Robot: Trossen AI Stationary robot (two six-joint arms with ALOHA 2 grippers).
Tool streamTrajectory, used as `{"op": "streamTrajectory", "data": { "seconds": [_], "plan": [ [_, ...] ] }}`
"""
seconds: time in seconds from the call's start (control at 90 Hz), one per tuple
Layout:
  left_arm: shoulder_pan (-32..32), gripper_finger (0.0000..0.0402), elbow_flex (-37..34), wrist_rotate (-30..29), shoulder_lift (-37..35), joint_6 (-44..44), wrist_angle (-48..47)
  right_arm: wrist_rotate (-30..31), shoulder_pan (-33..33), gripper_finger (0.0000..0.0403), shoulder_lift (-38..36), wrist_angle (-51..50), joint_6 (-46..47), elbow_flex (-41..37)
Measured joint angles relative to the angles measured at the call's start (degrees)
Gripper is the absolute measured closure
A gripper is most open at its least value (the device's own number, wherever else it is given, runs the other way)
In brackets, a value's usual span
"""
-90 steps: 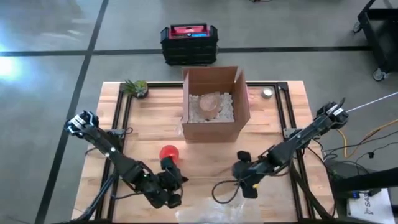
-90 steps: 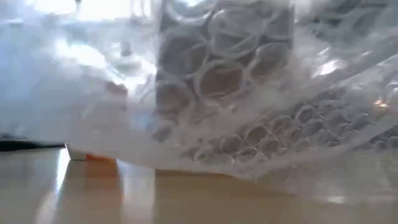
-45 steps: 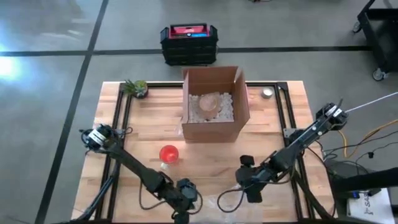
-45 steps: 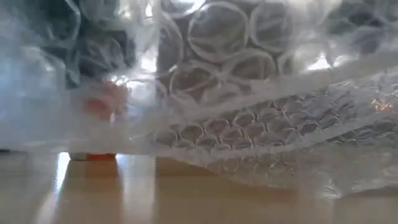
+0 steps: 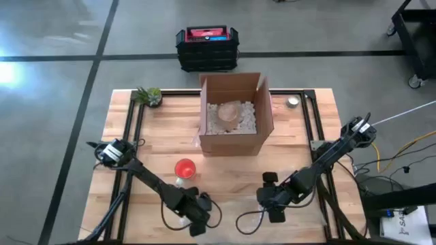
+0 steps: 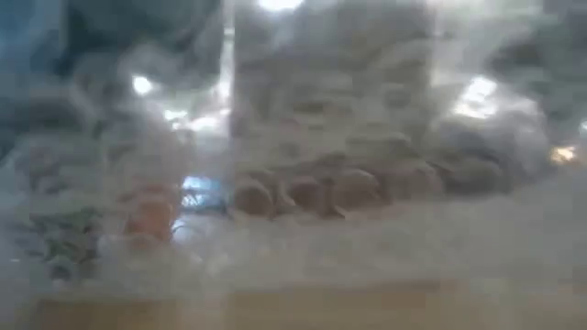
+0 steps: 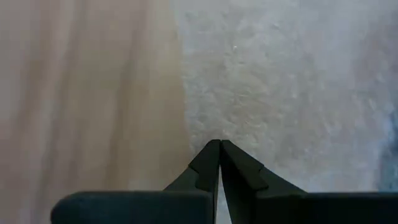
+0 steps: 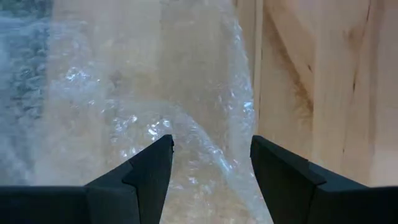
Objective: Wrap mug
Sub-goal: Wrap the orange mug with bubble wrap
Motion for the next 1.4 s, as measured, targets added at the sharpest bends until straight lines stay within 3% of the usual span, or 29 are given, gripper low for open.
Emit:
{"op": "streamTrajectory", "data": {
  "seconds": [0.333, 0.711, 1.056, 1.2, 1.4],
  "plan": [
    [0.45, 0.0402, -0.36, -11.75, -2.58, -4.66, -19.17, 5.80, -0.65, 0.0204, -0.35, -0.72, -0.41, 0.24],
    [0.45, 0.0402, -0.23, -12.10, -10.98, -3.10, -14.52, 6.02, -0.63, 0.0204, -0.02, -1.17, -0.43, 0.72],
    [0.16, 0.0402, -0.20, -12.10, -15.23, -3.45, -16.20, 6.01, -0.63, 0.0204, 0.55, -0.17, -0.41, -1.11],
    [0.25, 0.0402, -0.20, -12.22, -19.25, -8.44, -26.23, 6.07, -0.65, 0.0204, 0.55, 0.26, -0.39, -1.23],
    [0.15, 0.0402, -0.83, -14.51, -25.80, -26.21, -46.47, 7.52, -0.65, 0.0204, 0.55, 3.15, -0.41, -1.63]
  ]
}}
